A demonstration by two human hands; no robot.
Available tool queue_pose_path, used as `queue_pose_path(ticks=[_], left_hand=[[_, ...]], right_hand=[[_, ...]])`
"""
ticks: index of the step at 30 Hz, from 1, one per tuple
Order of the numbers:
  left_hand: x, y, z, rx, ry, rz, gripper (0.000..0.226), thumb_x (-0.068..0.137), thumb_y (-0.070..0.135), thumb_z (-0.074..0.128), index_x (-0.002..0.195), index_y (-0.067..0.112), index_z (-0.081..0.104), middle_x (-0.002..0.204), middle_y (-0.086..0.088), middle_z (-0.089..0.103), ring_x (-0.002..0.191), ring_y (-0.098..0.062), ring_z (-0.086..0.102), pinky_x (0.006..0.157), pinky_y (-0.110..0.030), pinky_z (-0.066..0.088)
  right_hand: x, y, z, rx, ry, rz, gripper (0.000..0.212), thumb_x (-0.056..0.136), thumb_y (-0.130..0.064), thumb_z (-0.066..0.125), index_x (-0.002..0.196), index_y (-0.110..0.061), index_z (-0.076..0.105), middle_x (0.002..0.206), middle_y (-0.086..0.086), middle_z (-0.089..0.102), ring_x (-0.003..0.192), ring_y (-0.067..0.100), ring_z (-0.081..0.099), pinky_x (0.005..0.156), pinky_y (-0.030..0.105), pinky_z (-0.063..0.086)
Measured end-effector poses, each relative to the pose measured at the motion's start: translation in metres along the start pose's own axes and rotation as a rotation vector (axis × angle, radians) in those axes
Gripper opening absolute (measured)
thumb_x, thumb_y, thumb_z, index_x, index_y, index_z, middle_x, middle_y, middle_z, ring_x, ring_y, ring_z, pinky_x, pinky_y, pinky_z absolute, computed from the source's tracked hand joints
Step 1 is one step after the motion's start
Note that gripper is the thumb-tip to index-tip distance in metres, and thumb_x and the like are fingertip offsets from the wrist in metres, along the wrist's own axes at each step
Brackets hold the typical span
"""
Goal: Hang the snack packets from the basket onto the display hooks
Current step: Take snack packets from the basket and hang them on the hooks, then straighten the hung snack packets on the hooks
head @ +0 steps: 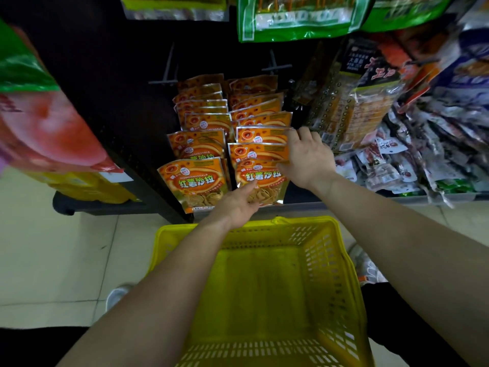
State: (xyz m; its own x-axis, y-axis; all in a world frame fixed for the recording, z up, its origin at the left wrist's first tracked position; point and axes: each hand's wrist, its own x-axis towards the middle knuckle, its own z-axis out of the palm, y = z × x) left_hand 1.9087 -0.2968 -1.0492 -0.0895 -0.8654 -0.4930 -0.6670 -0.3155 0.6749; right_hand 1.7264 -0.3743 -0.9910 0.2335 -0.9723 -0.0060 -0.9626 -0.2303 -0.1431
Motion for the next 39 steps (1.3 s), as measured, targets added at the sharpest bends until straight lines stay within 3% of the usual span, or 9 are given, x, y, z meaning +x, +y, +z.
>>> queue_pose_path(ticks=[5,7,11,15,17,20,25,30,39], left_hand=[[-0.033,-0.013,-0.017,-0.003,0.037,-0.014,0.061,0.100,0.032,0.057,0.154,0.040,0.029,0.156,-0.001,0.041,0.125,-0.023,0.057,0.101,-0.042,0.050],[-0.044,-0.024,-0.028,0.014,0.099,-0.039,0.058,0.099,0.031,0.058,0.152,0.037,0.034,0.152,0.001,0.047,0.117,-0.021,0.060,0.095,-0.038,0.052],[-0.053,-0.049,-0.046,0.145,0.255,-0.115,0.061,0.096,0.035,0.061,0.151,0.036,0.035,0.153,-0.002,0.043,0.130,-0.026,0.049,0.100,-0.034,0.045],[-0.048,-0.065,-0.051,0.242,0.241,-0.192,0.082,0.094,0.041,0.063,0.156,0.043,0.010,0.167,0.002,0.003,0.150,-0.031,0.016,0.118,-0.047,0.026],[-0.041,-0.070,-0.050,0.266,0.222,-0.197,0.089,0.093,0.042,0.063,0.156,0.046,0.000,0.165,0.008,-0.020,0.153,-0.027,0.000,0.119,-0.047,0.022],[-0.025,-0.072,-0.046,0.363,0.206,-0.160,0.094,0.093,0.042,0.064,0.155,0.045,-0.007,0.159,0.009,-0.036,0.152,-0.020,-0.015,0.120,-0.046,0.021],[-0.001,-0.074,-0.040,0.405,0.125,-0.146,0.095,0.095,0.038,0.062,0.155,0.042,-0.011,0.157,0.008,-0.039,0.152,-0.022,-0.016,0.122,-0.049,0.021],[0.013,-0.080,-0.037,0.443,0.068,-0.173,0.097,0.096,0.038,0.061,0.153,0.043,-0.017,0.155,0.011,-0.041,0.152,-0.022,-0.013,0.120,-0.051,0.023],[0.017,-0.073,-0.042,0.424,0.045,-0.175,0.091,0.097,0.040,0.059,0.156,0.042,-0.010,0.158,0.010,-0.036,0.153,-0.025,-0.007,0.120,-0.050,0.025]], right_hand=[[-0.019,-0.009,-0.010,0.028,0.044,-0.025,0.058,0.084,-0.041,0.069,0.129,-0.016,0.044,0.124,0.011,0.049,0.115,0.034,0.049,0.085,0.048,0.049],[-0.026,-0.020,-0.009,0.019,0.059,-0.090,0.043,0.086,-0.040,0.066,0.119,-0.017,0.051,0.120,0.009,0.053,0.110,0.033,0.052,0.081,0.045,0.050],[-0.035,-0.045,0.006,0.003,-0.134,-0.153,0.026,0.090,-0.043,0.057,0.109,-0.025,0.055,0.106,0.006,0.066,0.093,0.032,0.063,0.064,0.035,0.044],[-0.043,-0.054,0.034,-0.005,-0.356,-0.132,0.052,0.091,-0.044,0.057,0.138,-0.026,0.044,0.128,0.010,0.054,0.108,0.038,0.060,0.074,0.043,0.051],[-0.044,-0.052,0.047,0.021,-0.389,-0.101,0.065,0.092,-0.041,0.058,0.148,-0.028,0.028,0.143,0.011,0.039,0.117,0.041,0.054,0.081,0.047,0.054],[-0.039,-0.047,0.061,0.025,-0.405,-0.073,0.079,0.091,-0.037,0.061,0.152,-0.032,0.012,0.153,0.010,0.021,0.131,0.043,0.040,0.091,0.054,0.052],[-0.026,-0.042,0.079,0.063,-0.431,-0.027,0.090,0.090,-0.035,0.065,0.153,-0.039,0.000,0.157,0.007,0.007,0.136,0.043,0.034,0.095,0.053,0.052],[-0.023,-0.041,0.101,0.087,-0.452,-0.018,0.097,0.090,-0.035,0.065,0.152,-0.040,-0.009,0.156,0.004,-0.002,0.129,0.042,0.043,0.093,0.049,0.053],[-0.015,-0.042,0.102,0.128,-0.486,-0.026,0.095,0.088,-0.036,0.067,0.153,-0.039,-0.003,0.157,0.003,0.002,0.128,0.039,0.045,0.095,0.045,0.052]])
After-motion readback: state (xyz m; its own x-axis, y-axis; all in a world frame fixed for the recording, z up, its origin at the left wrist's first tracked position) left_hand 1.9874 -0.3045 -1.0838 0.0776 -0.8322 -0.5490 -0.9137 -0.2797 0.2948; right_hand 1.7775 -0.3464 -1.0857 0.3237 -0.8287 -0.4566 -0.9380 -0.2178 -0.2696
